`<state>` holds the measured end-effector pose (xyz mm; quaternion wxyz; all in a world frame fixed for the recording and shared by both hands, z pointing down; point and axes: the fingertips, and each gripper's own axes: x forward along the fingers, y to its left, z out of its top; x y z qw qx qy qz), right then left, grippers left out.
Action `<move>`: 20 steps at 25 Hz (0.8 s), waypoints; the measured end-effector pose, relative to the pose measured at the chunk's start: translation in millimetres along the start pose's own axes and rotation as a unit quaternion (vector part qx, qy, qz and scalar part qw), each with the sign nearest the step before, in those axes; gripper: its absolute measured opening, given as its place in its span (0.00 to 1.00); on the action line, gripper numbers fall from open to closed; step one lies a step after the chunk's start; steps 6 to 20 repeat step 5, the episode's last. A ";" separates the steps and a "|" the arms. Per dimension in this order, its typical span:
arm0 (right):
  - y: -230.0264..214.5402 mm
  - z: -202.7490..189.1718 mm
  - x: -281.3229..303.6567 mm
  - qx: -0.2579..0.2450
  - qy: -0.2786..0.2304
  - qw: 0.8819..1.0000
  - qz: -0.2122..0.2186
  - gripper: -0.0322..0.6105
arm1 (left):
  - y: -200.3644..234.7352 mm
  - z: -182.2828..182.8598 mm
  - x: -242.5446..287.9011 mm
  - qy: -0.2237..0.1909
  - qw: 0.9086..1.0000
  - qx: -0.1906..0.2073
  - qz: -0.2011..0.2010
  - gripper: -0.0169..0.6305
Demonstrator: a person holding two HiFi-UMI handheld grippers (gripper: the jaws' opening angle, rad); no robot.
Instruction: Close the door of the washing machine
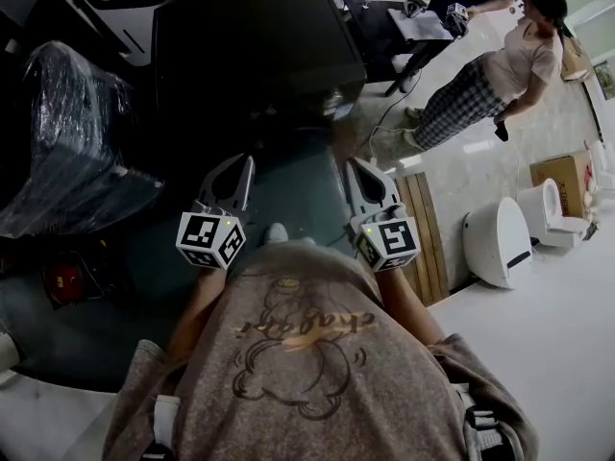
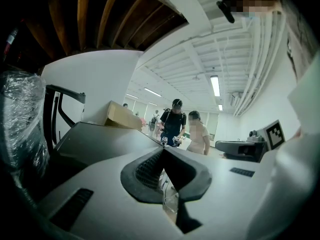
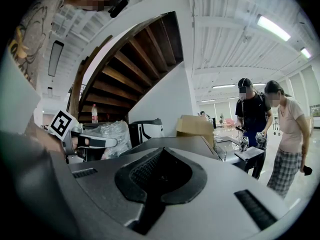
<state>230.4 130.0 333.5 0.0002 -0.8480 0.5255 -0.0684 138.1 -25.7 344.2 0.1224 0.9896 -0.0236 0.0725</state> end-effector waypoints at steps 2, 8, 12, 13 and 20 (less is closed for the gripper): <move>3.0 -1.1 -1.6 -0.002 -0.003 1.000 0.000 0.05 | -0.3 -1.1 -4.4 0.001 1.000 0.000 -0.001 0.03; 8.6 -0.9 -3.6 -0.005 -0.005 1.000 -0.001 0.05 | -0.3 -1.7 -10.8 0.001 1.000 0.001 -0.002 0.03; 8.6 -0.9 -3.6 -0.005 -0.005 1.000 -0.001 0.05 | -0.3 -1.7 -10.8 0.001 1.000 0.001 -0.002 0.03; 8.6 -0.9 -3.6 -0.005 -0.005 1.000 -0.001 0.05 | -0.3 -1.7 -10.8 0.001 1.000 0.001 -0.002 0.03; 8.6 -0.9 -3.6 -0.005 -0.005 1.000 -0.001 0.05 | -0.3 -1.7 -10.8 0.001 1.000 0.001 -0.002 0.03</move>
